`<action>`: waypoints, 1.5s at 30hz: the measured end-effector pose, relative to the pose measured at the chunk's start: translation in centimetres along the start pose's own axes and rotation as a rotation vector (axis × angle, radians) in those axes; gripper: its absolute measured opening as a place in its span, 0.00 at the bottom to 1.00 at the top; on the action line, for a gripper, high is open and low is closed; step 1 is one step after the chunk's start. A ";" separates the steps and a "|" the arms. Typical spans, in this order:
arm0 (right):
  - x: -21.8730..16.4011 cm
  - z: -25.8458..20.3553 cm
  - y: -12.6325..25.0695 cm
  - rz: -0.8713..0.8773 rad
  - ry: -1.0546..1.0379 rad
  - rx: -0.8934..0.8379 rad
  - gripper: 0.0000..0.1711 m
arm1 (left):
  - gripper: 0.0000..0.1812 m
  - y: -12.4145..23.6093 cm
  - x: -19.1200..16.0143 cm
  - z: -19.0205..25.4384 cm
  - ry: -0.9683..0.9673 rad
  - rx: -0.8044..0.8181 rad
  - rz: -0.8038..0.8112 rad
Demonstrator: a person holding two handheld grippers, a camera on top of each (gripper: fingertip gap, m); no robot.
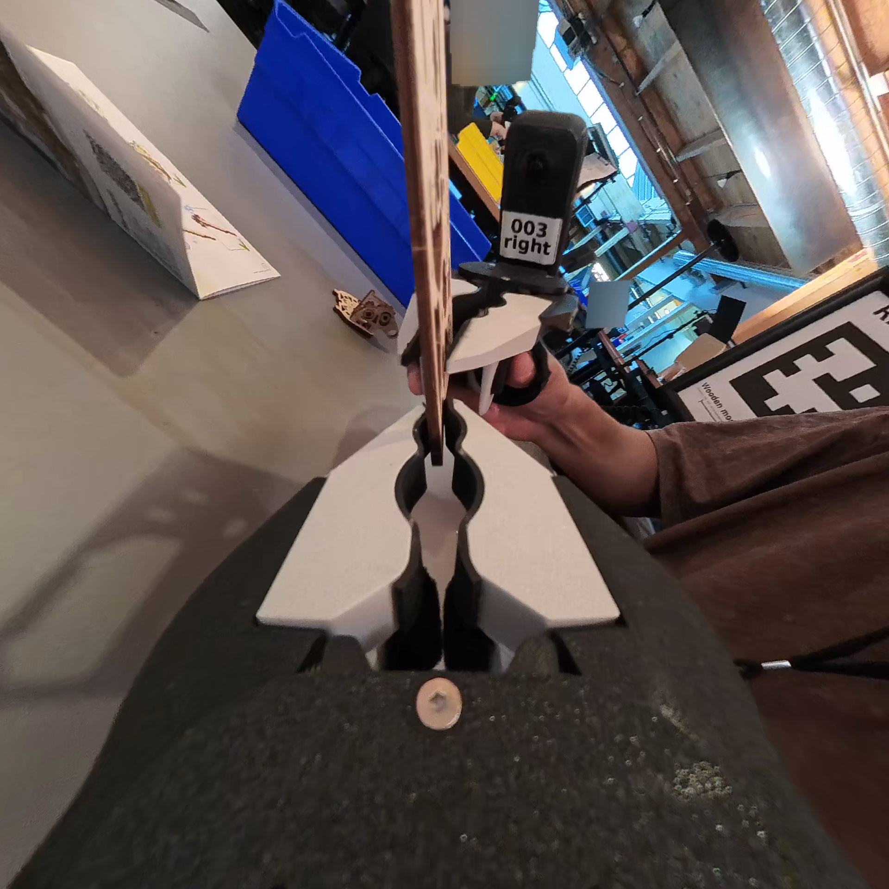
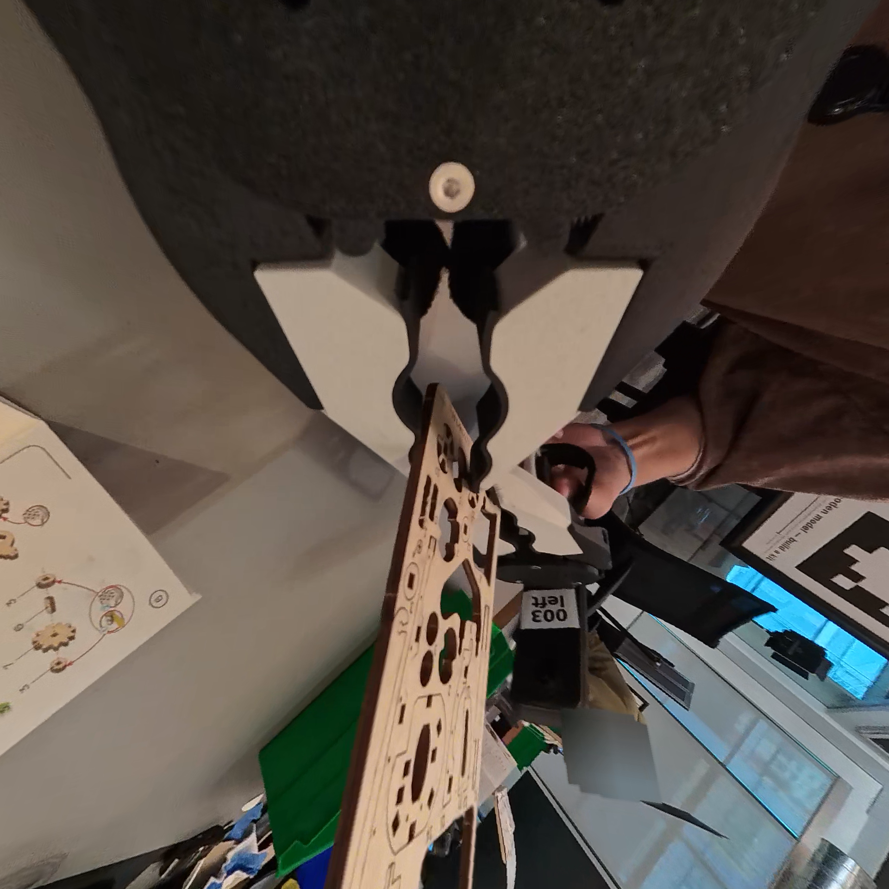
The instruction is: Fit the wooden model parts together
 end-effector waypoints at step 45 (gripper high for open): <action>-1.0 2.4 2.4 -0.032 -0.034 -0.029 0.15 | 0.01 -0.6 -1.3 -2.6 0.073 -0.016 -0.036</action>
Point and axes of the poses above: each gripper's, where its closed fingertips meet, y back along the fingers, x out of its top, z = x × y across the jaws, the point moved 2 cm from there along y, back along the fingers, and after that the axes turned 10 degrees about x, right-handed, at the moved point
